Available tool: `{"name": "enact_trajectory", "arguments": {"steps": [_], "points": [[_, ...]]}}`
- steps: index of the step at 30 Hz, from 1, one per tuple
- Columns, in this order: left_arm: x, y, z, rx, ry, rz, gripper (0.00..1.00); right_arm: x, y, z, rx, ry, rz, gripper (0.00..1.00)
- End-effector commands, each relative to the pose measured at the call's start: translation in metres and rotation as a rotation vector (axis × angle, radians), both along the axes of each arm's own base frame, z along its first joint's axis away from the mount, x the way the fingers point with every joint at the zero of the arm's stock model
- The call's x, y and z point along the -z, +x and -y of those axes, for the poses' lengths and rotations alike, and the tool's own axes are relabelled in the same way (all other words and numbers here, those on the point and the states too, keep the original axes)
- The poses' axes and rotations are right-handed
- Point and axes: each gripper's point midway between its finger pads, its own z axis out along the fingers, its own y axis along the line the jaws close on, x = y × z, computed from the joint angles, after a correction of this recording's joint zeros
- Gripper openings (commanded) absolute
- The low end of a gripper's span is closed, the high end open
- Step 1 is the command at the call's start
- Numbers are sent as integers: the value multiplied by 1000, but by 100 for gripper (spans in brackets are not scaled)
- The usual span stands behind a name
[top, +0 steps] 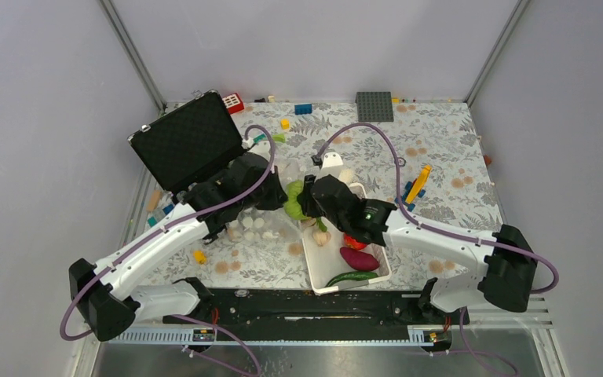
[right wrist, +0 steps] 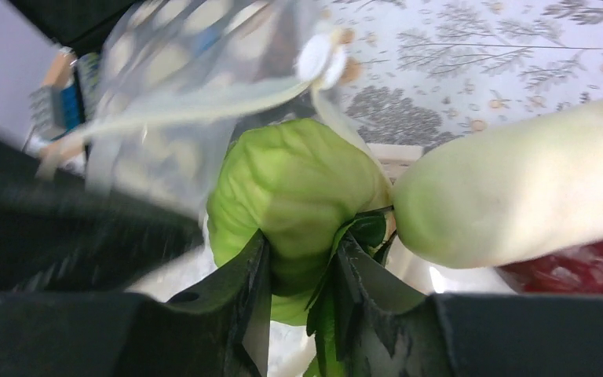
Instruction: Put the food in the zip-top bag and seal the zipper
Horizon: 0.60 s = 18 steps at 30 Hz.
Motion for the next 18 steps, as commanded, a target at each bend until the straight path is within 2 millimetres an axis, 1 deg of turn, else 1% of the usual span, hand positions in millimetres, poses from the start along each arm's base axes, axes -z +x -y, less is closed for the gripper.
{"name": "enact_trajectory", "arguments": {"steps": [1,4,8,10,11,12,14,18], "points": [[-42,-35,53,251,-247,-3,0,-31,30,13,200,60,79,4],[-43,-36,56,266,-260,5,0,-25,19,19,173,71,51,10],[-40,-38,61,290,-270,-11,0,-23,2,16,118,153,-7,26],[-37,-39,64,304,-275,-24,0,-22,-8,8,64,198,-33,37],[-37,-40,65,309,-280,-28,0,-28,-9,2,42,237,-26,41],[-36,-41,66,312,-284,-31,0,-29,-11,0,23,250,-27,46],[-34,-41,65,308,-285,-33,0,-32,-15,-1,-2,248,-30,57],[-27,-38,57,267,-252,-29,0,-36,-30,-1,-83,258,-33,82]]}}
